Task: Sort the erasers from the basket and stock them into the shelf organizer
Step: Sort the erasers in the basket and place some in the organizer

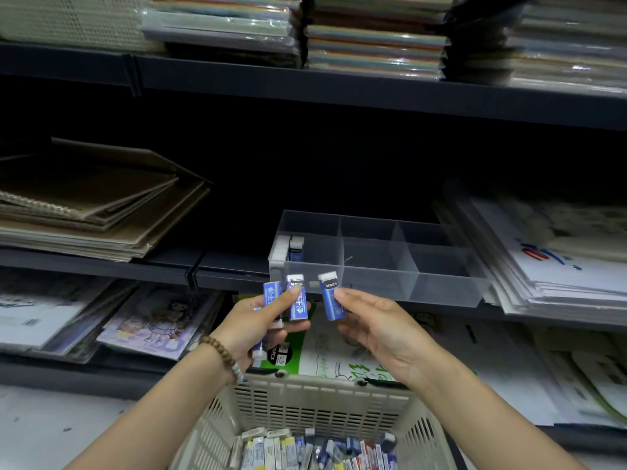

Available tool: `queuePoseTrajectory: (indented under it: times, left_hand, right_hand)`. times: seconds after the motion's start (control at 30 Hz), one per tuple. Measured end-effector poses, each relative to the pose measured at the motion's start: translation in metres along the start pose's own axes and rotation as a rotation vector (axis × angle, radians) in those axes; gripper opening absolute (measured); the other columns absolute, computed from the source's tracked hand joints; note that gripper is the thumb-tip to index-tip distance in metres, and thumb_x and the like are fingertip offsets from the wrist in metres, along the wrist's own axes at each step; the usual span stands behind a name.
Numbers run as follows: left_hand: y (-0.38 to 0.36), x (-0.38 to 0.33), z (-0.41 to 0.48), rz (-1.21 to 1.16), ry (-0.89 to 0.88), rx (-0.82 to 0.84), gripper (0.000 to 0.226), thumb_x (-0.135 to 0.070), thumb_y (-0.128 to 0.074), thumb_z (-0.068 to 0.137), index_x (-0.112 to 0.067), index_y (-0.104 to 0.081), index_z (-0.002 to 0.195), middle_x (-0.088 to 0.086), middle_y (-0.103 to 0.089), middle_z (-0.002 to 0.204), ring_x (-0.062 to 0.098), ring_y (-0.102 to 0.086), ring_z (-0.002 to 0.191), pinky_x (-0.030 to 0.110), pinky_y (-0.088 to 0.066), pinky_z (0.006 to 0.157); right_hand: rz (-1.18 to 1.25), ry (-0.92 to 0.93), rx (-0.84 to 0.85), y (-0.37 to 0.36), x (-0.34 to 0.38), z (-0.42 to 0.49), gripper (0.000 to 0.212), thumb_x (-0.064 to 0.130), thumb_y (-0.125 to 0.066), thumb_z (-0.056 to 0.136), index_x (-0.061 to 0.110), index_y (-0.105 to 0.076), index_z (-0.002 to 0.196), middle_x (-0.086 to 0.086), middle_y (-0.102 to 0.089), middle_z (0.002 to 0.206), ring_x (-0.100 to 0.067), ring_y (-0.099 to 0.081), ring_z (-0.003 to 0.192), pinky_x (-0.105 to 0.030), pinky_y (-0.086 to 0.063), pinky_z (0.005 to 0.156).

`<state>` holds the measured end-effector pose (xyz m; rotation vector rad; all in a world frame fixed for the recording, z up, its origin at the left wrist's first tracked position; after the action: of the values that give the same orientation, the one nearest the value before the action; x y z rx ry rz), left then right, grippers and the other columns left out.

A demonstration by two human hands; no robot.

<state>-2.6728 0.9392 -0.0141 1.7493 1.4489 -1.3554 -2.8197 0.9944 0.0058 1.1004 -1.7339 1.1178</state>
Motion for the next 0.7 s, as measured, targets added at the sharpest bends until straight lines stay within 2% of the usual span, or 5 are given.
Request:
queuePoseTrajectory:
  times: [0.1, 0.33, 0.47, 0.57, 0.7]
  left_hand:
    - [0.000, 0.000, -0.001, 0.039, -0.009, -0.024, 0.064, -0.047, -0.078, 0.048, -0.009, -0.069, 0.098, 0.009, -0.075, 0.085, 0.019, -0.073, 0.078, 0.016, -0.042, 0.038]
    - [-0.012, -0.002, -0.004, 0.060, -0.067, 0.033, 0.045, -0.042, -0.072, 0.061, -0.011, -0.074, 0.094, 0.000, -0.075, 0.087, 0.016, -0.073, 0.079, 0.013, -0.050, 0.050]
    - [-0.016, -0.003, -0.004, 0.143, -0.090, 0.083, 0.034, -0.040, -0.076, 0.058, -0.018, -0.077, 0.084, 0.000, -0.075, 0.086, 0.011, -0.072, 0.081, 0.015, -0.051, 0.054]
    - [-0.019, -0.003, -0.004, 0.170, -0.104, 0.116, 0.034, -0.036, -0.077, 0.060, -0.017, -0.075, 0.089, 0.001, -0.075, 0.088, 0.012, -0.072, 0.083, 0.014, -0.051, 0.054]
    - [-0.016, -0.013, -0.005, 0.160, -0.132, 0.121, 0.038, -0.037, -0.077, 0.059, -0.016, -0.074, 0.091, 0.002, -0.075, 0.087, 0.013, -0.072, 0.082, 0.013, -0.050, 0.051]
  right_hand:
    - [-0.008, 0.004, 0.018, -0.004, -0.002, -0.001, 0.014, 0.020, -0.066, 0.082, 0.015, -0.073, 0.094, 0.000, -0.073, 0.085, -0.005, -0.064, 0.073, -0.015, -0.050, 0.065]
    - [0.044, 0.004, -0.024, -0.007, -0.012, -0.001, 0.021, 0.012, -0.067, 0.083, 0.002, -0.068, 0.101, -0.011, -0.072, 0.093, -0.011, -0.068, 0.074, -0.017, -0.055, 0.066]
    - [-0.035, 0.018, -0.041, -0.006, -0.014, -0.001, 0.020, 0.018, -0.070, 0.081, 0.008, -0.071, 0.098, -0.008, -0.072, 0.088, -0.013, -0.063, 0.075, -0.021, -0.053, 0.072]
    - [-0.043, 0.028, -0.040, -0.007, -0.012, -0.001, 0.020, 0.021, -0.069, 0.081, 0.010, -0.073, 0.096, -0.002, -0.069, 0.079, -0.008, -0.055, 0.065, -0.019, -0.049, 0.064]
    - [0.014, 0.016, 0.025, -0.011, -0.004, -0.002, 0.024, 0.023, -0.065, 0.084, 0.006, -0.069, 0.101, -0.003, -0.067, 0.078, -0.007, -0.059, 0.058, -0.016, -0.051, 0.056]
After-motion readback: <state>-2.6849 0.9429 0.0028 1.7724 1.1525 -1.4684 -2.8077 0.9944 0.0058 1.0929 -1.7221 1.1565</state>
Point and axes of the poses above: each hand's wrist, its own z-axis towards the middle knuckle, its own y-axis out of the back of the hand, x = y × z, the point moved 9 cm from there along z, towards the middle knuckle
